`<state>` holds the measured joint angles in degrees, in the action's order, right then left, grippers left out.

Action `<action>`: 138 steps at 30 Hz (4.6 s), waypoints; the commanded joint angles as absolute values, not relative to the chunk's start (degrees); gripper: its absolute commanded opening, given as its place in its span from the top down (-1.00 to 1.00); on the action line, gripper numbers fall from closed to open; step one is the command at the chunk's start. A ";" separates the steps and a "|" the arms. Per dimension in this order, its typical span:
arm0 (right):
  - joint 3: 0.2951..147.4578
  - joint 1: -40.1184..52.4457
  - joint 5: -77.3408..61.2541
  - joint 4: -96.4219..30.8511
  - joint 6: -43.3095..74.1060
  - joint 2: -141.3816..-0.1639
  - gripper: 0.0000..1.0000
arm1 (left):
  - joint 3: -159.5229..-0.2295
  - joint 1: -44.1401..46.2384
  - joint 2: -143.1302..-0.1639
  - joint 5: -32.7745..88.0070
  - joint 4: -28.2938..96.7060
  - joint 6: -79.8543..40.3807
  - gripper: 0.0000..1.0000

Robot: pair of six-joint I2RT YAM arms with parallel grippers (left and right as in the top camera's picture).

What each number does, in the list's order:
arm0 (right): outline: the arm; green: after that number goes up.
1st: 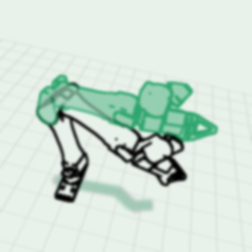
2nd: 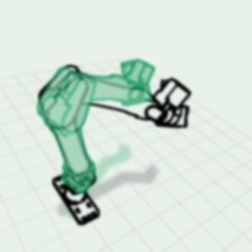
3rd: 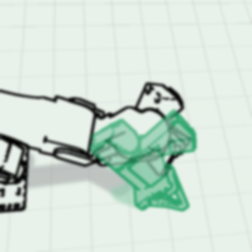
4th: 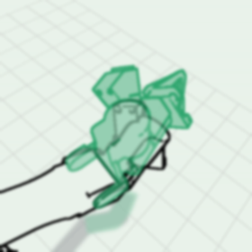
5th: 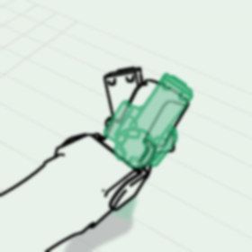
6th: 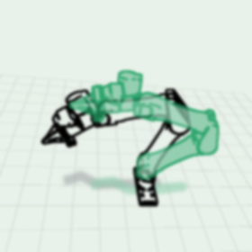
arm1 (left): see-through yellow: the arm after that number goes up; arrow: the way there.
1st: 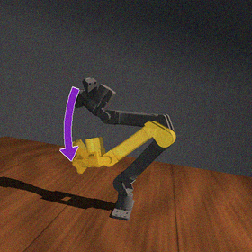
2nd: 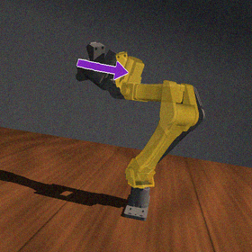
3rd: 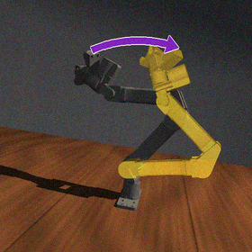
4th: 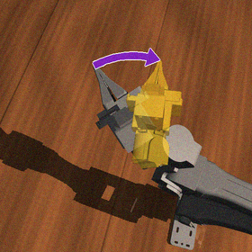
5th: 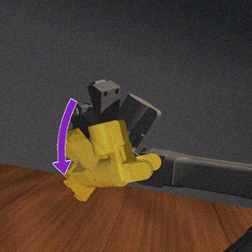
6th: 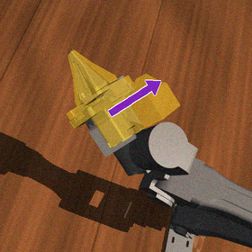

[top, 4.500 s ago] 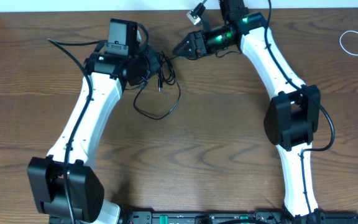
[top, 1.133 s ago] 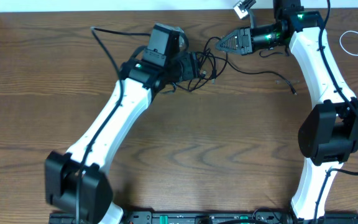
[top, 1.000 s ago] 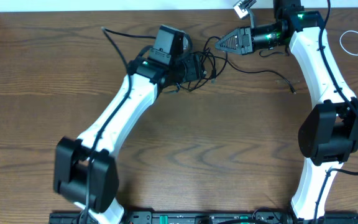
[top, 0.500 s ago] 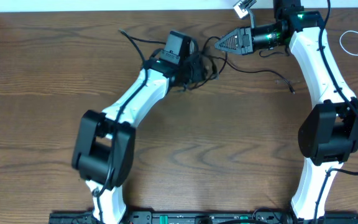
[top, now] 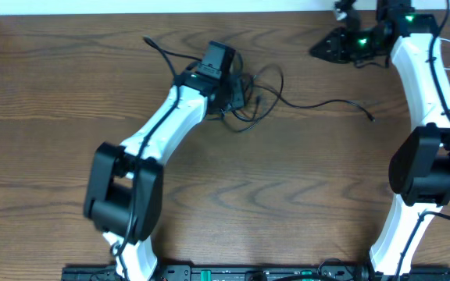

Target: Untangle cables

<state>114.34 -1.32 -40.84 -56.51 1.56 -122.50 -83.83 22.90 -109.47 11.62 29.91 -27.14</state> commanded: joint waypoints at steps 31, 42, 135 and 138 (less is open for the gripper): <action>114.30 8.05 -58.92 -57.30 -8.03 -120.38 -0.60 | -84.23 22.31 -84.97 11.18 25.56 -33.82 0.84; 114.30 19.40 -33.78 -54.76 6.46 -124.46 0.46 | -84.23 22.24 -84.95 11.16 24.75 -33.76 0.82; 116.51 8.73 -15.42 -61.32 5.15 -112.31 0.98 | -84.23 20.01 -101.03 -2.63 31.83 -27.14 0.49; 116.49 7.68 -7.25 -61.43 7.07 -112.57 0.98 | -84.23 20.01 -97.45 -5.52 33.45 -26.11 0.48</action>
<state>116.14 9.96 -22.65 -61.69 1.45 -112.12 -83.81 20.69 -102.39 2.90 31.99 -28.01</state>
